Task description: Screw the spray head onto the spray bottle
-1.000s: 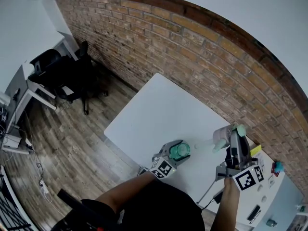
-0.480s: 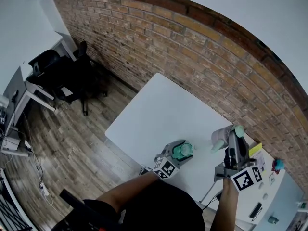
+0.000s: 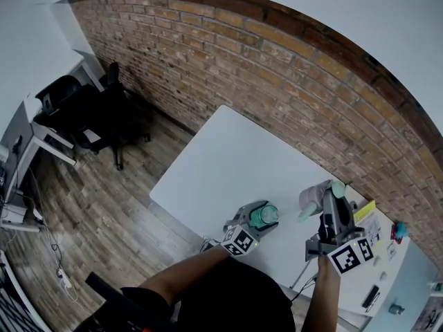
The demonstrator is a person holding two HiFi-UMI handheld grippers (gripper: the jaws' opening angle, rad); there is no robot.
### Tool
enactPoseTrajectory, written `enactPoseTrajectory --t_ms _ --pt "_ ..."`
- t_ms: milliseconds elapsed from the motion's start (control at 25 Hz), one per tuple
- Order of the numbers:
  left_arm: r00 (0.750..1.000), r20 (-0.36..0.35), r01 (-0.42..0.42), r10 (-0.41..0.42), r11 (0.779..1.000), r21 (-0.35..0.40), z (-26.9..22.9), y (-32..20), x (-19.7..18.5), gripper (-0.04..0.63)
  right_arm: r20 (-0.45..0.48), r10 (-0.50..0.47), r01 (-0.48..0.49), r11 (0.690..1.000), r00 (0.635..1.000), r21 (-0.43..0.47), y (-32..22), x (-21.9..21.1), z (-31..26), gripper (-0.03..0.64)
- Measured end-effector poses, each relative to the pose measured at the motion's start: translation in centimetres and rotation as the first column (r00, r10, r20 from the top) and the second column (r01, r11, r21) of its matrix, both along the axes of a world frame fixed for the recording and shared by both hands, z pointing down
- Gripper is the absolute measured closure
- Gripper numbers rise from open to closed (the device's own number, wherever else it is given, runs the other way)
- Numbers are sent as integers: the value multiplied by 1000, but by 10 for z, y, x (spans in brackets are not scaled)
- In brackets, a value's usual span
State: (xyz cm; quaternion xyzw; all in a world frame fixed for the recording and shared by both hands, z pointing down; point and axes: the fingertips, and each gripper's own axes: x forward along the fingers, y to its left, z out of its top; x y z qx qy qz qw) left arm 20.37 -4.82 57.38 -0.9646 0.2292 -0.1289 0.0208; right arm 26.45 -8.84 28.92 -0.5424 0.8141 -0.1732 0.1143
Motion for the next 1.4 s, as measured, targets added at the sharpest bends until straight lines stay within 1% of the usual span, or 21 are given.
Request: enactPoseTrajectory --t_ms 440,800,1200,1400 --pt "998 0 -61 61 998 -6 1 5 0 270 -12 39 -40 999 999 -18 9 -9 13 551" --pt "994 -3 -114 114 994 4 0 9 2 270 -16 67 -68 997 998 -31 19 -13 25 551" --pt "987 -14 -162 162 987 10 -1 14 2 270 -29 67 -68 997 997 -31 24 -27 33 551" --pt "983 -15 -185 185 983 6 -1 16 0 270 -50 59 -60 998 997 -22 25 -38 36 551"
